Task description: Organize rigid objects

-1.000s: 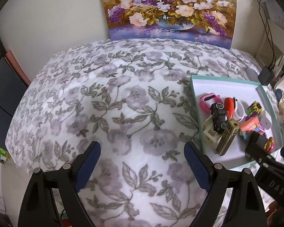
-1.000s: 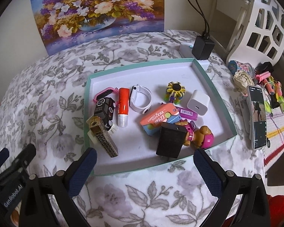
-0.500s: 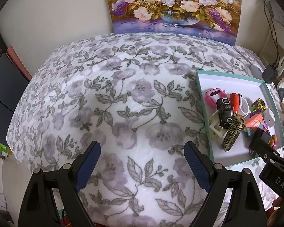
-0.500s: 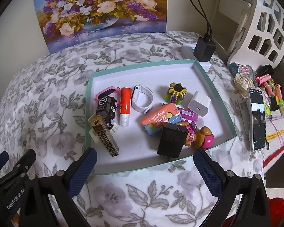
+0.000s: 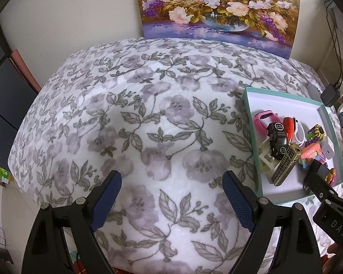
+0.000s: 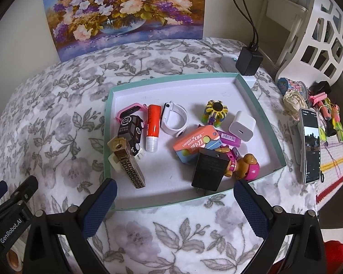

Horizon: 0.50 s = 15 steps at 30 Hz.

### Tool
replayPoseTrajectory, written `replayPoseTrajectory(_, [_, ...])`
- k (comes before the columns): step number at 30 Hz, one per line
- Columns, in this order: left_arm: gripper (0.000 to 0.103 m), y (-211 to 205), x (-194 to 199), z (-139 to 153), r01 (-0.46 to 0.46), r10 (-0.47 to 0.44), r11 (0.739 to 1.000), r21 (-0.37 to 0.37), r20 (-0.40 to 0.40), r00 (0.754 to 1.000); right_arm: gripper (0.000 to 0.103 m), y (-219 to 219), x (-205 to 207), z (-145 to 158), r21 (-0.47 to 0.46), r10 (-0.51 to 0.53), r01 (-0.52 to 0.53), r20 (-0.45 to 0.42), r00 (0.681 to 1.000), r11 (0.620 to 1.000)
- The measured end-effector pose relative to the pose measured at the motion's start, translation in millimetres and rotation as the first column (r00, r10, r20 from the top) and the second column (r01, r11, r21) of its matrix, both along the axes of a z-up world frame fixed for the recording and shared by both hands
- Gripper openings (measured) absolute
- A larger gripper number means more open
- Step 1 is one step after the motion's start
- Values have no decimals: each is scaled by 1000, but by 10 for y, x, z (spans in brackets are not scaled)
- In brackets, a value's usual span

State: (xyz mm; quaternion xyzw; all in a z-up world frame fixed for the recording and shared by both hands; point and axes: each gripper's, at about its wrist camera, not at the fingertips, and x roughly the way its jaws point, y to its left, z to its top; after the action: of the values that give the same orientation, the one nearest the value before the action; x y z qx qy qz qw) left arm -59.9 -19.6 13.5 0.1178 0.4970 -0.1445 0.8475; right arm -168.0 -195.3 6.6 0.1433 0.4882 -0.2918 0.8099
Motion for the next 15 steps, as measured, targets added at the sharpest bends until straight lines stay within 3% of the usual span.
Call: replayPoseTrajectory(15, [90, -3, 5, -8, -2, 2, 1000, 0, -5, 1000, 103, 4, 7, -5, 0, 4, -4, -3, 1000, 1000])
